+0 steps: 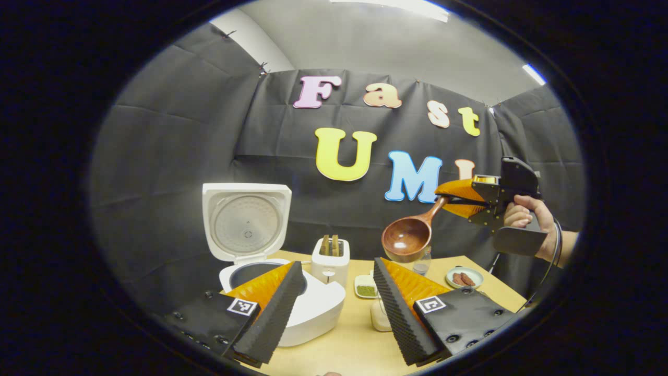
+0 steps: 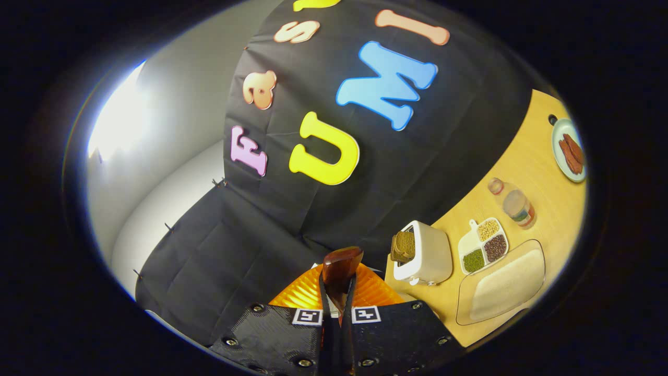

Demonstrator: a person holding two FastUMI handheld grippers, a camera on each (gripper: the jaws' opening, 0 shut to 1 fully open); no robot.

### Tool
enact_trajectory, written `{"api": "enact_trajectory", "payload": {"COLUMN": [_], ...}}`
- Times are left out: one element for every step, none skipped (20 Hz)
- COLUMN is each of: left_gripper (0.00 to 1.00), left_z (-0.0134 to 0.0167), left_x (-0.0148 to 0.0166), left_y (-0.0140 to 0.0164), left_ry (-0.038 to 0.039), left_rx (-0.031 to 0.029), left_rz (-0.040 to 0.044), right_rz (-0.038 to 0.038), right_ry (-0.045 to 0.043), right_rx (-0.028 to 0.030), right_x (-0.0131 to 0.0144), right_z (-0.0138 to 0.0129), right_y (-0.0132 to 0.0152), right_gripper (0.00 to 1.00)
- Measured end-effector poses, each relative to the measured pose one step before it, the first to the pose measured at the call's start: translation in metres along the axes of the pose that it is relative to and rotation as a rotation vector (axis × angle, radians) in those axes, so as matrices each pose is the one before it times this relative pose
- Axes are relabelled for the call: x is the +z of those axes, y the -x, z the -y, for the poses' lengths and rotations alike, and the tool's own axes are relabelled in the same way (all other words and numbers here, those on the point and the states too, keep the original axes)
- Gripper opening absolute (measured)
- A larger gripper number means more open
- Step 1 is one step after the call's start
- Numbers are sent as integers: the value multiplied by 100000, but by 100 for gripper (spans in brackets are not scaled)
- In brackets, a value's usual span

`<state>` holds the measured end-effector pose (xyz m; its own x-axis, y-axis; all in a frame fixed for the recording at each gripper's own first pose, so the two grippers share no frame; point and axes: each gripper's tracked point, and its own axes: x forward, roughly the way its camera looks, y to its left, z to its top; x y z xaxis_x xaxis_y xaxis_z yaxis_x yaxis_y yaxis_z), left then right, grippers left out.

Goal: Close the left gripper, press the button to open the rice cooker; take a wooden spoon from the chopstick holder with the right hand, scoop a spoonful of rice and pour it into the rice cooker, then put the wooden spoon back into the chopstick holder.

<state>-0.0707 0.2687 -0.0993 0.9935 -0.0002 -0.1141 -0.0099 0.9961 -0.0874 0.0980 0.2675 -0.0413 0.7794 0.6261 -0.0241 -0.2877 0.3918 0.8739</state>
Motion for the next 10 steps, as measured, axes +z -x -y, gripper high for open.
{"api": "enact_trajectory", "payload": {"left_gripper": [92,95,95,92,95,92,95,97,95,98], "left_z": [769,793,759,696,877,714,789,818,663,653], "left_x": [286,254,291,102,166,117,119,160,-1,5], "left_y": [-518,-444,-440,-351,-530,-210,-318,-342,-204,-241], "left_ry": [-301,-546,-680,-760,-950,-580,-452,-304,-117,-137], "left_rx": [-1495,-1420,-1498,-1218,-1297,-1046,-1105,-1116,-784,-513], "left_rz": [164,269,139,-6,-75,-45,-10,52,-235,-261], "right_rz": [1941,2026,2022,2005,1925,1944,1891,1590,1681,1812], "right_ry": [-1349,-1010,-467,-79,492,835,934,1185,1342,1626], "right_rx": [-1173,-892,-703,-1235,-1244,-1323,-1325,-1303,-1770,-1558], "right_x": [719,796,901,982,939,999,962,958,917,1012], "right_z": [737,586,514,616,611,569,426,558,707,814], "right_y": [1026,1071,1018,1014,1047,1126,958,861,602,682], "right_gripper": [6,6,6,6,6,6,6,6,6,6]}}
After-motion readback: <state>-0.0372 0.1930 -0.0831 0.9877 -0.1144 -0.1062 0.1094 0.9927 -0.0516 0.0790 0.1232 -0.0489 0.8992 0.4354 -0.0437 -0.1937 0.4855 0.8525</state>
